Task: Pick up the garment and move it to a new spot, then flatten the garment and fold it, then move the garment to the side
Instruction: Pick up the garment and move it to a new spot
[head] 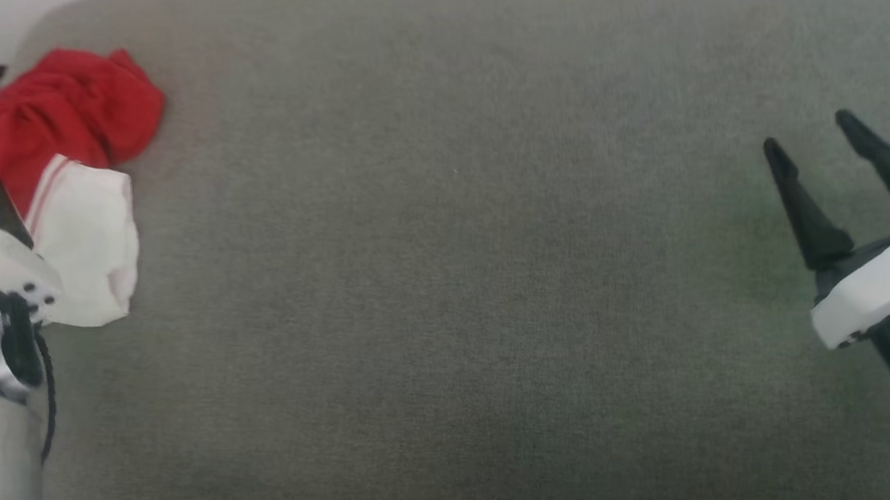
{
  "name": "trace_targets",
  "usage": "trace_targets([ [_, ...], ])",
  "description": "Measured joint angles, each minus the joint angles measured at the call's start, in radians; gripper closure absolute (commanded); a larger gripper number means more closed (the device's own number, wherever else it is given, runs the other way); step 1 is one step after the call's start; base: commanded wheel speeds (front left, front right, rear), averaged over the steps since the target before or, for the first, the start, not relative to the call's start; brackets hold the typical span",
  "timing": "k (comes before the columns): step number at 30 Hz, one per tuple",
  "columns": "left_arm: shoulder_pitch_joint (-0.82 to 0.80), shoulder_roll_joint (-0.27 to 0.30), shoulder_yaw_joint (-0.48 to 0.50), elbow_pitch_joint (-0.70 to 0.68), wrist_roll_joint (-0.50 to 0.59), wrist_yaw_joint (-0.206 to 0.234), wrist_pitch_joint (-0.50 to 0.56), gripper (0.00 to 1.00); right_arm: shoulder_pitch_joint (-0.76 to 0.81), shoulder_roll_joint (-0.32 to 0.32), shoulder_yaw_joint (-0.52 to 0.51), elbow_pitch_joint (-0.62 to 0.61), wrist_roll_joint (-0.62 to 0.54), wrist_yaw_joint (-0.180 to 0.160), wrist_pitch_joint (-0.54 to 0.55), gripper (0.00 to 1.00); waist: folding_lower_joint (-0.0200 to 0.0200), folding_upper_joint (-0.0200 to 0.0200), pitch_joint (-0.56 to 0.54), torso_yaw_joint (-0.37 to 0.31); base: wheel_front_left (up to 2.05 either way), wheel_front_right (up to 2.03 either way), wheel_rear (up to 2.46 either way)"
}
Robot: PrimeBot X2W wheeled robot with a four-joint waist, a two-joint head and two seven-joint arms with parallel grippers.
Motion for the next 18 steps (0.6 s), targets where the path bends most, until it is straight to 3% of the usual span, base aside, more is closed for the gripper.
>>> trace_targets([
  [10, -0.196, 0.004, -0.05, 0.314, 0.018, 0.022, 0.115, 0.0, -0.034, -0.03, -0.008, -0.054, -0.001, 0.0, 0.041, 0.0, 0.0, 0.0, 0.109, -0.019, 0.0, 0.0, 0.0],
  [18, -0.286, -0.013, -0.083, 0.476, 0.022, 0.009, 0.199, 0.0, -0.047, -0.047, -0.012, -0.084, -0.001, 0.0, 0.068, 0.0, 0.0, 0.0, 0.159, -0.025, 0.0, 0.0, 0.0],
])
